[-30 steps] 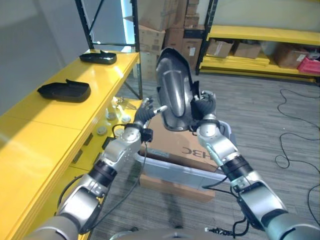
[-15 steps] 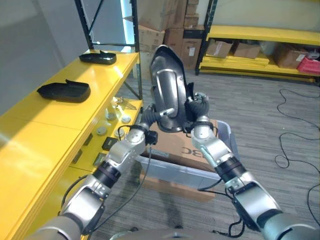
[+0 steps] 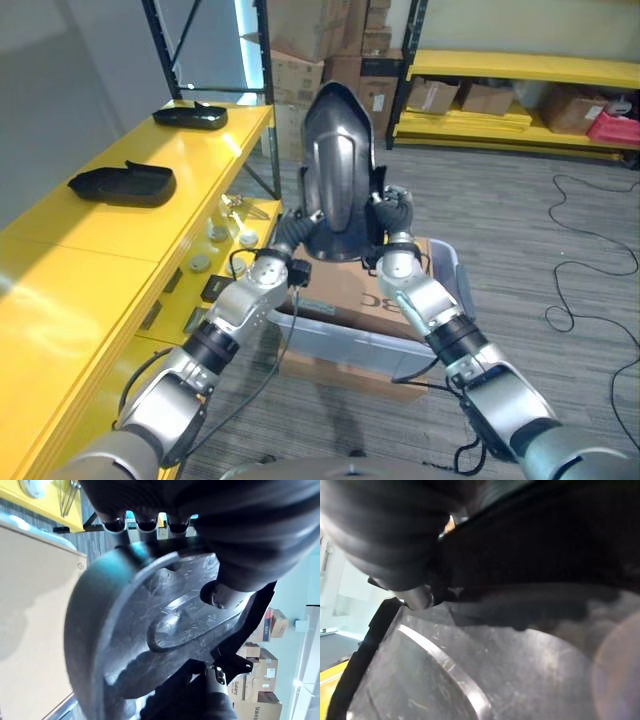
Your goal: Move parts from the plastic box to the shelf.
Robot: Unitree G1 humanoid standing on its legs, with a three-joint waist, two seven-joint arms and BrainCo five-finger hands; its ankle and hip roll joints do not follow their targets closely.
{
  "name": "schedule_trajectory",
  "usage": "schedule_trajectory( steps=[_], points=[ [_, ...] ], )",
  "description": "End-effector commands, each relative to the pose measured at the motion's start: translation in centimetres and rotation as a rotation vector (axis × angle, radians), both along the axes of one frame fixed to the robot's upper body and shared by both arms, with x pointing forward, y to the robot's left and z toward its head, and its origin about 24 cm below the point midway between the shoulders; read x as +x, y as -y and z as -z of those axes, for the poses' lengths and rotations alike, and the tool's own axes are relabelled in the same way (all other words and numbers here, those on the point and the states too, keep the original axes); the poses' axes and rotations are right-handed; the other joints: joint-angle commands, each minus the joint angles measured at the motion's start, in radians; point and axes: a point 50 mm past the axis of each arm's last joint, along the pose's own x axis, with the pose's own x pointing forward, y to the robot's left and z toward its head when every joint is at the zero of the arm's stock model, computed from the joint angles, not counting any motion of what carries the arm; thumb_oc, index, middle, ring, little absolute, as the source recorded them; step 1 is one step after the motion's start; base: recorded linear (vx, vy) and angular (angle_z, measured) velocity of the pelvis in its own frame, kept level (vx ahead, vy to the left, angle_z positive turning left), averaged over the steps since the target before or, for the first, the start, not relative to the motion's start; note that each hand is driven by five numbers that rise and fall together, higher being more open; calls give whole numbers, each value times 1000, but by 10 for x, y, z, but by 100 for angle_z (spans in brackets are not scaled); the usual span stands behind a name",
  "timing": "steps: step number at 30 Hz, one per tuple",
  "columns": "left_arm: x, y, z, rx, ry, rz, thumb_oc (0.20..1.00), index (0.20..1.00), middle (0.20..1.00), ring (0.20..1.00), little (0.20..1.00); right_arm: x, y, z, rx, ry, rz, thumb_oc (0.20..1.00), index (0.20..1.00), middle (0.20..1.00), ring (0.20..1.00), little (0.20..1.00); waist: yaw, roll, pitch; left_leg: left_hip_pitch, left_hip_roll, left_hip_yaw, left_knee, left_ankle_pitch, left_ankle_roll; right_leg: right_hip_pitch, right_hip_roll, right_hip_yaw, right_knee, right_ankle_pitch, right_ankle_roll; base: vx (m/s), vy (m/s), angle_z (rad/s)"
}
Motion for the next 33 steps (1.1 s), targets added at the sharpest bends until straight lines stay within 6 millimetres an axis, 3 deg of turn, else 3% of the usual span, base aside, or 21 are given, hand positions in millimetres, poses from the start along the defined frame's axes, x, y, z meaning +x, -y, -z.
schedule_trajectory(
  steps=[1, 7, 8, 9, 14, 20, 27, 28, 30, 33],
  points=[
    [1, 52, -50, 0, 206, 199, 200, 200, 200, 200, 200, 14, -18, -45, 32, 143, -49, 200, 200, 200, 200, 200, 29, -7, -55, 17, 60, -71, 2, -34, -16, 18, -67, -15, 1, -25, 71, 0, 0, 0],
    [2, 49, -57, 25, 259, 190, 200, 200, 200, 200, 200, 15, -16, -43, 76, 121, -46, 200, 200, 200, 200, 200, 32, -7, -54, 17, 60, -75, 2, -34, -17, 21, -67, -19, 1, -26, 71, 0, 0, 0],
    [2, 49, -58, 28, 263, 185, 200, 200, 200, 200, 200, 15, -16, -43, 85, 117, -48, 464, 464, 464, 464, 464, 32, -8, -54, 17, 59, -76, 2, -33, -17, 21, -67, -19, 1, -26, 71, 0, 0, 0],
    [2, 48, -58, 30, 269, 180, 200, 200, 200, 200, 200, 15, -17, -43, 93, 114, -50, 1000, 1000, 1000, 1000, 1000, 33, -8, -55, 17, 60, -76, 1, -33, -18, 21, -67, -20, 1, -26, 71, 0, 0, 0],
    [3, 43, -62, 29, 290, 136, 200, 200, 200, 200, 200, 13, -18, -45, 182, 114, -58, 1000, 1000, 1000, 1000, 1000, 34, -8, -54, 17, 59, -80, -1, -31, -19, 22, -67, -22, 1, -26, 70, 0, 0, 0],
    [9, 18, -73, 21, 333, 14, 200, 200, 200, 200, 200, 8, -6, -52, 233, 150, -14, 1000, 1000, 1000, 1000, 1000, 37, -6, -52, 15, 59, -82, -3, -30, -19, 20, -67, -28, 1, -25, 70, 0, 0, 0],
    [24, -63, -82, 87, 396, -246, 200, 200, 200, 200, 200, -2, 68, -54, 217, 230, 164, 1000, 1000, 1000, 1000, 1000, 41, -7, -58, 2, 58, -83, -2, -20, -19, 13, -68, -38, 1, -22, 70, 0, 0, 0],
    [24, -66, -83, 91, 400, -255, 200, 200, 200, 200, 200, -3, 71, -54, 214, 233, 170, 1000, 1000, 1000, 1000, 1000, 41, -7, -59, 1, 58, -83, -3, -19, -20, 12, -67, -38, 1, -22, 70, -13, -7, 3],
    [23, -115, -85, 141, 424, -368, 200, 200, 200, 200, 200, -19, 112, -49, 192, 262, 221, 1000, 1000, 1000, 1000, 1000, 43, -5, -57, -4, 56, -93, -8, -15, -19, 10, -67, -45, 1, -23, 72, 0, 0, 0],
    [17, -141, -83, 164, 429, -424, 200, 200, 200, 200, 200, -29, 127, -45, 175, 264, 231, 1000, 1000, 1000, 1000, 1000, 49, -3, -56, -10, 52, -102, -9, -15, -18, 11, -72, -53, 1, -24, 76, 0, 0, 0]
  ],
)
